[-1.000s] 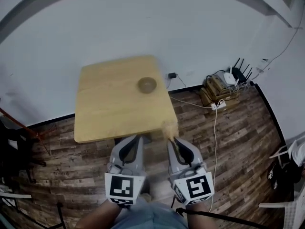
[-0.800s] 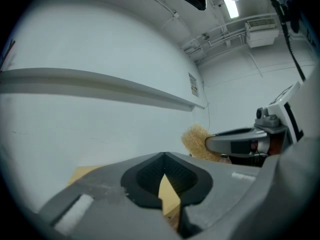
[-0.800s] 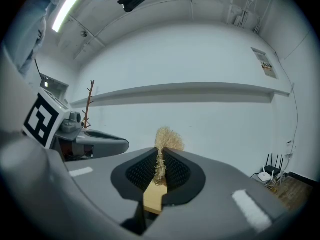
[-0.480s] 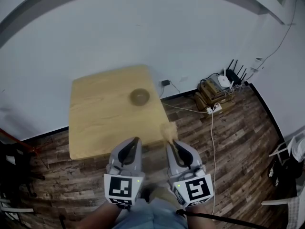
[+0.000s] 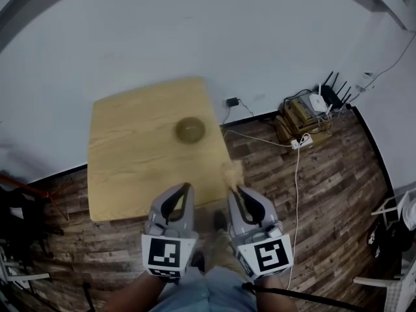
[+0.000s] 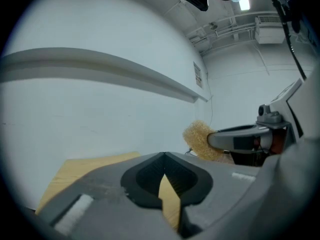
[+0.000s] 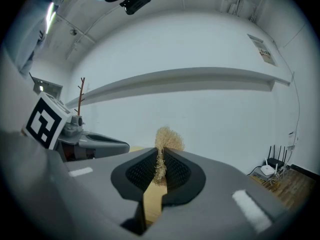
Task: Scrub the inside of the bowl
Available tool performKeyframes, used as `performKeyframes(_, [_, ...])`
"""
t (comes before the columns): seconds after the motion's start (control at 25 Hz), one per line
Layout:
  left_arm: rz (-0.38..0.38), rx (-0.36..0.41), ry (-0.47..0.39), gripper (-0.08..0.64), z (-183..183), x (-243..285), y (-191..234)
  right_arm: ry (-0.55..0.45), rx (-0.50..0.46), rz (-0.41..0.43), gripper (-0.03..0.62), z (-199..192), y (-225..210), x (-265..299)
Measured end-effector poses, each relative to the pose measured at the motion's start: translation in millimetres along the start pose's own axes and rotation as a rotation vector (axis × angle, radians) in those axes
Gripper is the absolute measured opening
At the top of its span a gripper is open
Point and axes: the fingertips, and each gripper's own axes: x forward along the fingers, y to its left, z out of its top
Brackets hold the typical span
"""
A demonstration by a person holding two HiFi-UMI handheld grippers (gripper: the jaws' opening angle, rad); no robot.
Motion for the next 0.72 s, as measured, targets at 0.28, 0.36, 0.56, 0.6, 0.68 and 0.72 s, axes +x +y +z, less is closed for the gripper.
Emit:
performKeyframes(0.28, [0.104,-0.036,0.069,0.021,-1.1,65.8,31.1,0.032,0.019,0.115,0.028,-3.4,-43.5,75.0])
performKeyframes(0.36, [0.134,-0.053,0.08,0.021,1.8,79.4,36.1,0.039,0.021,0.147,0.028,-1.8,-52.9,90.5])
performKeyframes(0.56, [0.208,-0.056,0.089,0.021,13.9,107.1,46.5,0.036,0.012,0.244,0.028,8.5,-69.4,120.5])
performKeyframes(0.6, [0.224,-0.055,0.089,0.021,16.3,110.5,47.9,0.036,0.007,0.261,0.028,10.1,-72.5,124.4])
performKeyframes(0.68, [0.246,-0.025,0.08,0.021,21.7,115.4,51.6,0.029,0.0,0.286,0.028,13.3,-78.1,132.0])
performKeyframes(0.72, [0.257,-0.015,0.074,0.021,25.0,117.0,53.5,0.025,0.0,0.295,0.028,15.2,-80.2,135.8])
